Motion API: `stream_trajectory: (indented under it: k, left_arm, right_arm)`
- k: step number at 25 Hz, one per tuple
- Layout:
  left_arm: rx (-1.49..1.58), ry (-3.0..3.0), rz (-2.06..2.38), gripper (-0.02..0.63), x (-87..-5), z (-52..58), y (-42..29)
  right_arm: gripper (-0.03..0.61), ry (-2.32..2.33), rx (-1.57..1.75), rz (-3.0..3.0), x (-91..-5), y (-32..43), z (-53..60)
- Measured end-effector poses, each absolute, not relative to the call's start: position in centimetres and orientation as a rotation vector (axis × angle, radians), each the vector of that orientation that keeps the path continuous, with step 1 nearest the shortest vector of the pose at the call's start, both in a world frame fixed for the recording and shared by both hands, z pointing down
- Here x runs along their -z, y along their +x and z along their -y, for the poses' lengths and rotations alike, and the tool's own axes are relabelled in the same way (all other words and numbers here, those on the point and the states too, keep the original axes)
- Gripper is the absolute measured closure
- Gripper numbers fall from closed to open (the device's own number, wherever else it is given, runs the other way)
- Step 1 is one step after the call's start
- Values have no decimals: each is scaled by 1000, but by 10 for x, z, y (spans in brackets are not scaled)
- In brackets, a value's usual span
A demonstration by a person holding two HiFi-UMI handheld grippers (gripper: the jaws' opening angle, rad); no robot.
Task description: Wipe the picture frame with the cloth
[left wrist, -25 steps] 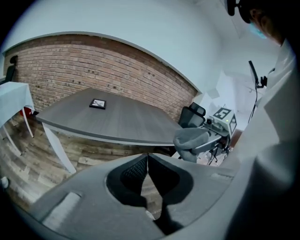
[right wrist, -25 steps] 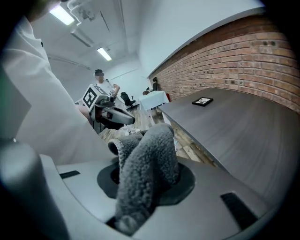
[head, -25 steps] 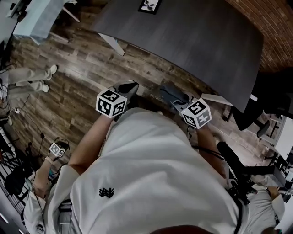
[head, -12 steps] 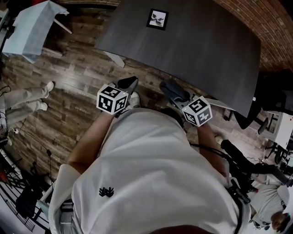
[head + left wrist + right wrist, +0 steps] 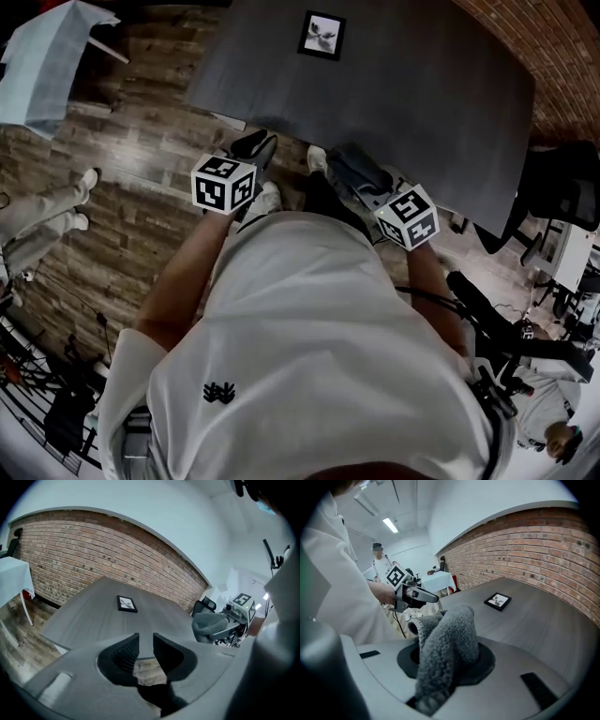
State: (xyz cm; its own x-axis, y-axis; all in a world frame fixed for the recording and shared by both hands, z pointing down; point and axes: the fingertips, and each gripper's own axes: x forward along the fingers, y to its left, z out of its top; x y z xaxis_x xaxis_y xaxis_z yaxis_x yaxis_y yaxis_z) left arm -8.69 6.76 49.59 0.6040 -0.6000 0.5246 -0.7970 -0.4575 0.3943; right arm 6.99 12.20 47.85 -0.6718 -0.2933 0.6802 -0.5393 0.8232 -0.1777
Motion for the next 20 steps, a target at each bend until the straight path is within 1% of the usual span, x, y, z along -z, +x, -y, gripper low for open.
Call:
stream_trajectory:
  k: [6, 14, 20]
  left_arm:
    - [-423, 2197, 1187, 531, -484, -26, -110]
    - [-468, 2045, 1278, 526, -514, 112, -70]
    - [-583, 1939, 1345, 512, -558, 193, -60]
  right_arm:
    - [486, 581, -438, 2365, -465, 47, -95]
    - [486, 483, -497, 2369, -479, 107, -5]
    - [486, 447, -592, 2363, -502, 139, 26]
